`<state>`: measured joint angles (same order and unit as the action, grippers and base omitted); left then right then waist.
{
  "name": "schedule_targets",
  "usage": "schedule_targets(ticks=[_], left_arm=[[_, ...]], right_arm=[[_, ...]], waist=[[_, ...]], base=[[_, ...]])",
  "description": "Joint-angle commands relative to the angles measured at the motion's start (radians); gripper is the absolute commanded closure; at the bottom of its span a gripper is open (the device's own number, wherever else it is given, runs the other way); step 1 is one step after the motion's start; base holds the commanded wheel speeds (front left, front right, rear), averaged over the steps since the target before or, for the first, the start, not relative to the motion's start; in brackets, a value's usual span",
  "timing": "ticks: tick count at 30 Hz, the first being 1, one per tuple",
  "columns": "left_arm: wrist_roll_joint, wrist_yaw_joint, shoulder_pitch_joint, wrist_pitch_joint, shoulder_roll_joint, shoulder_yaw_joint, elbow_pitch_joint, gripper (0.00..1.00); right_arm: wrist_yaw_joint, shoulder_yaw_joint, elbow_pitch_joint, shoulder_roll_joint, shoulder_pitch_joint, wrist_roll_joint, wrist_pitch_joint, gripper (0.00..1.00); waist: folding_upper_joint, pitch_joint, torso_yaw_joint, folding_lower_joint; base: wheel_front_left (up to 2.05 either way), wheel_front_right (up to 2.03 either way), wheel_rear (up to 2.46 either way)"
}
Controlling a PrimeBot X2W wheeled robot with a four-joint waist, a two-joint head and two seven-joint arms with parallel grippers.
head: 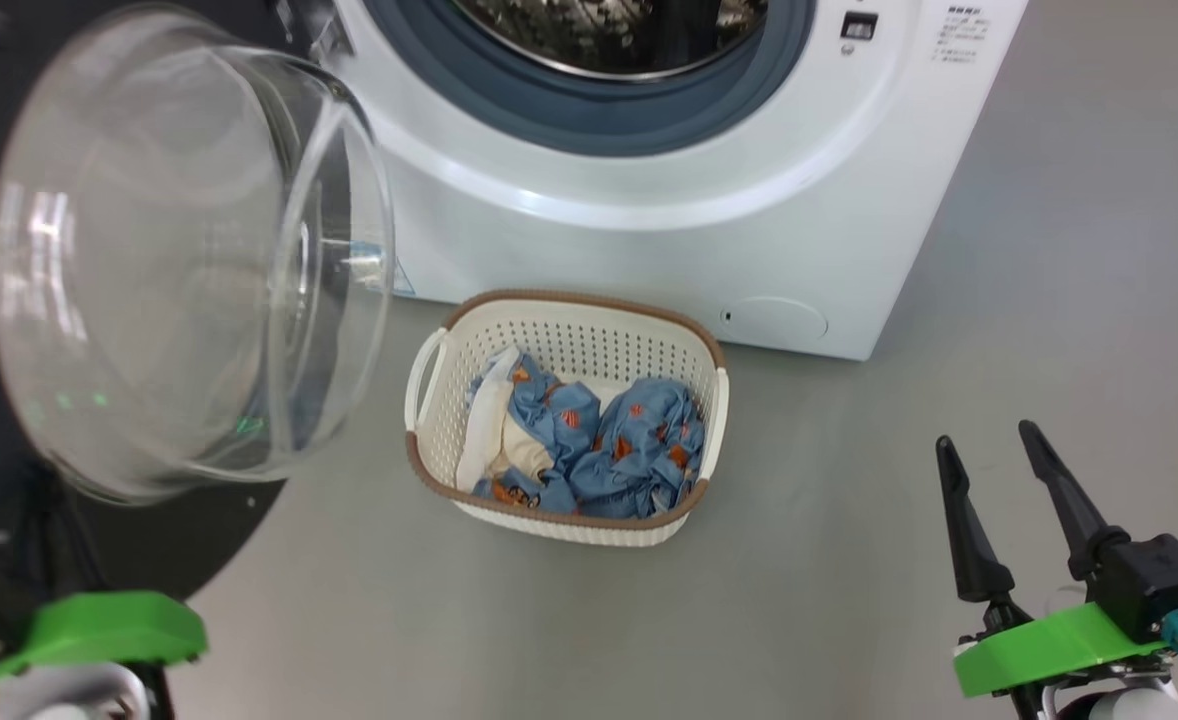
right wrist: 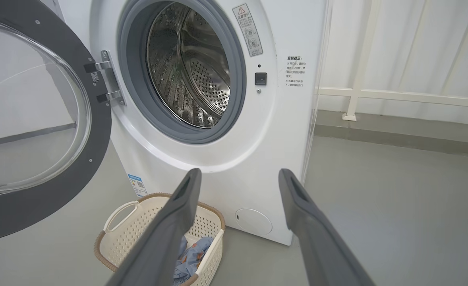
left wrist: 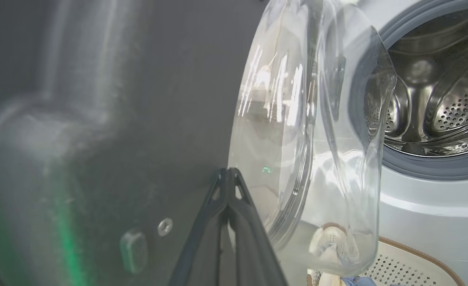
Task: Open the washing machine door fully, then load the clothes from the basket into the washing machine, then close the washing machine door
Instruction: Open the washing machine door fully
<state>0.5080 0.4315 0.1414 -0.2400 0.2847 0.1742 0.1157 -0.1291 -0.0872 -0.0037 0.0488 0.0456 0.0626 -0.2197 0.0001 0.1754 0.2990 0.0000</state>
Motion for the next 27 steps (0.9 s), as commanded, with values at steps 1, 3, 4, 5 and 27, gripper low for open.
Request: schedule_targets(ticks=[1, 3, 4, 5, 27], left_arm=[[0.015, -0.006, 0.055, -0.010, 0.053, -0.068, -0.002, 1.00], [0.028, -0.020, 0.077, -0.014, 0.057, -0.093, 0.024, 1.00], [0.032, -0.027, 0.087, -0.015, 0.061, -0.104, 0.040, 1.00], [0.037, -0.035, 0.098, -0.016, 0.064, -0.115, 0.055, 1.00], [0.017, -0.210, 0.322, -0.022, 0.160, -0.357, 0.391, 1.00]], right_arm=[[-0.002, 0.021, -0.033, 0.007, 0.035, -0.008, 0.004, 0.00], [-0.002, 0.022, -0.039, 0.011, 0.044, -0.010, 0.007, 0.00], [-0.002, 0.022, -0.040, 0.012, 0.048, -0.010, 0.007, 0.00], [-0.002, 0.023, -0.041, 0.014, 0.053, -0.010, 0.008, 0.00], [-0.002, 0.003, -0.041, 0.029, 0.099, -0.014, 0.009, 0.00]], waist=[[-0.0001, 0.021, 0.006, 0.0000], [-0.0001, 0.036, 0.006, 0.0000], [-0.0001, 0.043, 0.005, 0.0000], [-0.0001, 0.050, 0.005, 0.0000], [-0.0001, 0.126, -0.003, 0.0000]], base=[[0.00, 0.00, 0.00], [0.00, 0.00, 0.00], [0.00, 0.00, 0.00], [0.00, 0.00, 0.00], [0.00, 0.00, 0.00]])
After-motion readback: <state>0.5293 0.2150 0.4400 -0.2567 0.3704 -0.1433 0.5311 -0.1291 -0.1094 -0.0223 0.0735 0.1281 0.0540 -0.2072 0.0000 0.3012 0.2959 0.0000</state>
